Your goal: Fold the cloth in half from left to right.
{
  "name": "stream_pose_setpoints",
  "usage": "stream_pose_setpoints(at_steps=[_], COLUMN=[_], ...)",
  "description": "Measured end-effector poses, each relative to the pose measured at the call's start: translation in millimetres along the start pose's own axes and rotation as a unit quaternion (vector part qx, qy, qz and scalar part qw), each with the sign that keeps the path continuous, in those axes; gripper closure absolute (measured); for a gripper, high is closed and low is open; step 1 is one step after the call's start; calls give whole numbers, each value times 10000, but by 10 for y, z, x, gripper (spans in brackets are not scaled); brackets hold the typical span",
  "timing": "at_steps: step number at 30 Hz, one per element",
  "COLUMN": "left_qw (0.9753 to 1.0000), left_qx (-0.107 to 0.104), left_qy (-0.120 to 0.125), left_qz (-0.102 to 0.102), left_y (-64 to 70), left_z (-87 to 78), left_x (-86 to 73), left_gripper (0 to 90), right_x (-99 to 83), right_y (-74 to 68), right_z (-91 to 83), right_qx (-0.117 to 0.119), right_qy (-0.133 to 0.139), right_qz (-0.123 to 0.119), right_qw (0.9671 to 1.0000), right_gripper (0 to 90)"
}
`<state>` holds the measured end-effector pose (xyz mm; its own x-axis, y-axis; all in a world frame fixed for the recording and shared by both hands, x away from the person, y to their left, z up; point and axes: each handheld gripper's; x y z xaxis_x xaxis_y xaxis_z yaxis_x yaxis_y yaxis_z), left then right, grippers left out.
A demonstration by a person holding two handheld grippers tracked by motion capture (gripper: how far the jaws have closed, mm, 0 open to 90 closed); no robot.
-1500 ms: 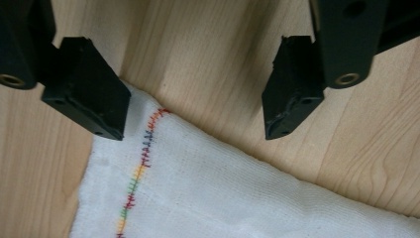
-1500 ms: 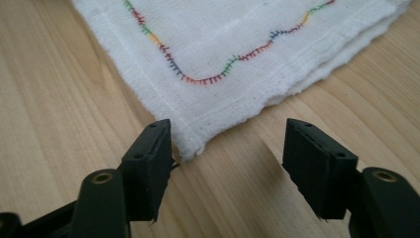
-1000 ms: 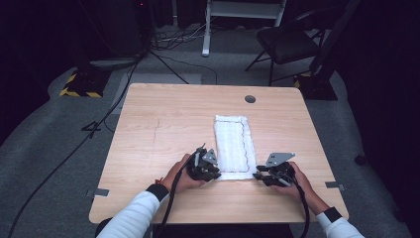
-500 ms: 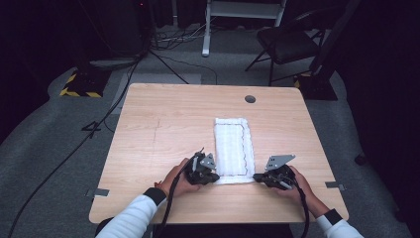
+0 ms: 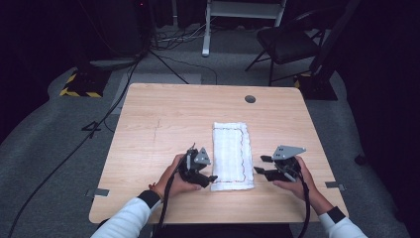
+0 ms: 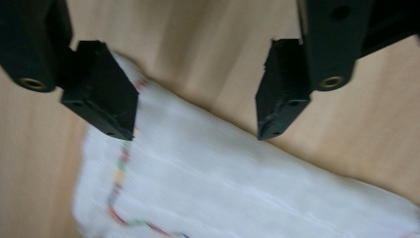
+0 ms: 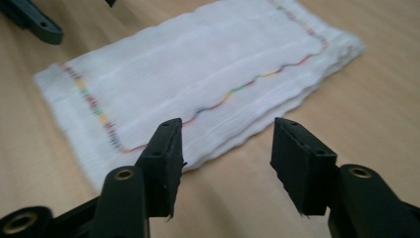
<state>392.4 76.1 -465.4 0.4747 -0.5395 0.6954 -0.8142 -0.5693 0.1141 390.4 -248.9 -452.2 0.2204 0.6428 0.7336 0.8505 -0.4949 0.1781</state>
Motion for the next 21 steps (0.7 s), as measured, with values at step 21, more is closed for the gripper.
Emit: stream_pose_setpoints(at_steps=[21], left_qw=[9894], left_qx=[1045], left_qy=[29], left_qz=[-1006], left_y=[-913], left_z=[688], left_x=[782], left_gripper=[286], right_x=[566], right_y=[872], right_z=[1016], right_qx=[-760], right_qy=[-545], right_qz=[443], right_qw=[9946], right_gripper=[484])
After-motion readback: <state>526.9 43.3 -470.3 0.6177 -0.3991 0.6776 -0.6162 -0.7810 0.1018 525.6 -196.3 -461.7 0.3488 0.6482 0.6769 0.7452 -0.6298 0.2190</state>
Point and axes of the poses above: each handheld gripper's, and its own axes: z roughly forward along the jaws, x roughly out of its top, y roughly to its right, and after that the axes turned 8 degrees about -z, right-handed
